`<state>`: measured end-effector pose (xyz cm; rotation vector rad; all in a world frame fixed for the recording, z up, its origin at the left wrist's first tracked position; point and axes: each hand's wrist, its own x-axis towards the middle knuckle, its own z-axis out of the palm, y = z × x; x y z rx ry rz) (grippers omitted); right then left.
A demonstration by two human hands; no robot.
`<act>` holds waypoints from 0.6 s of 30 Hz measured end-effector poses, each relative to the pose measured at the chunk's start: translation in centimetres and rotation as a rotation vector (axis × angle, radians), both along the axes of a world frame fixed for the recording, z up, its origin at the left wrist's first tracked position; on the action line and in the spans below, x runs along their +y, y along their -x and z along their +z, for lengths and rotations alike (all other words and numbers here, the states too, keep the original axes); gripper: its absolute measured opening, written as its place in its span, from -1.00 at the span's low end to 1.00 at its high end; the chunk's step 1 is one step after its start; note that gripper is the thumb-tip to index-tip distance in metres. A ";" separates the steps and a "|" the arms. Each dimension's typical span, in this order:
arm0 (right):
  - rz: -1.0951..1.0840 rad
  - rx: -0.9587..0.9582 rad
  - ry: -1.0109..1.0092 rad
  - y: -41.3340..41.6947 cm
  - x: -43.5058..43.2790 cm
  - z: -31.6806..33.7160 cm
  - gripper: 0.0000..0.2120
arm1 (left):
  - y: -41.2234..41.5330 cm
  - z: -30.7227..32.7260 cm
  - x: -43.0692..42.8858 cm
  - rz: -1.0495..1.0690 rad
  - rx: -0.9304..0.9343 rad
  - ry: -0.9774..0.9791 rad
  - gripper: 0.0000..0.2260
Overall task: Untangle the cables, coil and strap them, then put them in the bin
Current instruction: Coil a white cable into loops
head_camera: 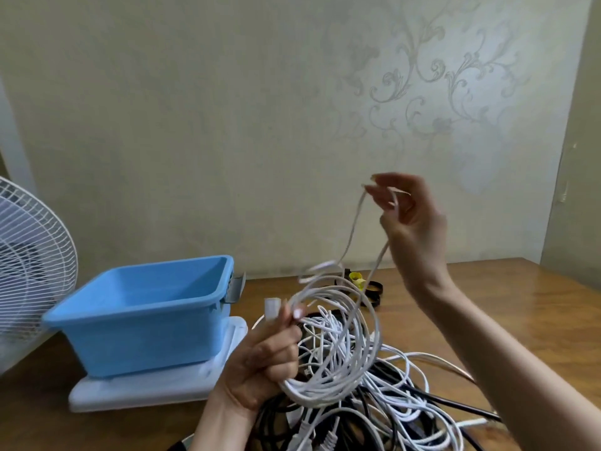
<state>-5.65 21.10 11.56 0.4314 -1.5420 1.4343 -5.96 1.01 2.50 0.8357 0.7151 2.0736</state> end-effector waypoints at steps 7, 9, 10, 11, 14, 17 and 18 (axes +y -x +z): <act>0.943 -0.537 -0.041 -1.5 1.0 -0.5 -0.70 | 0.9 -0.2 0.6 0.028 0.058 0.124 -0.87; 1.015 -0.545 -0.088 -2.0 0.4 -0.6 -0.75 | 0.3 0.0 0.8 0.206 0.045 0.194 -0.78; 0.972 -0.527 -0.145 -2.0 0.1 -0.4 -0.77 | -0.1 0.2 1.0 0.312 0.061 0.232 -0.78; 0.870 -0.500 -0.234 -1.9 -0.1 -0.2 -0.80 | -0.3 0.3 1.2 0.425 0.105 0.280 -0.83; 0.624 -0.453 -0.490 -1.0 -1.1 0.1 -0.81 | -0.7 0.4 2.1 0.732 0.309 0.424 -0.84; 0.586 -0.491 -0.542 -0.6 -1.7 -0.9 -0.78 | -0.5 -0.4 2.6 1.191 0.724 0.542 -0.83; 0.592 -0.513 -0.529 -0.6 -1.7 -1.2 -0.79 | -0.4 -0.6 2.8 1.295 0.865 0.544 -0.84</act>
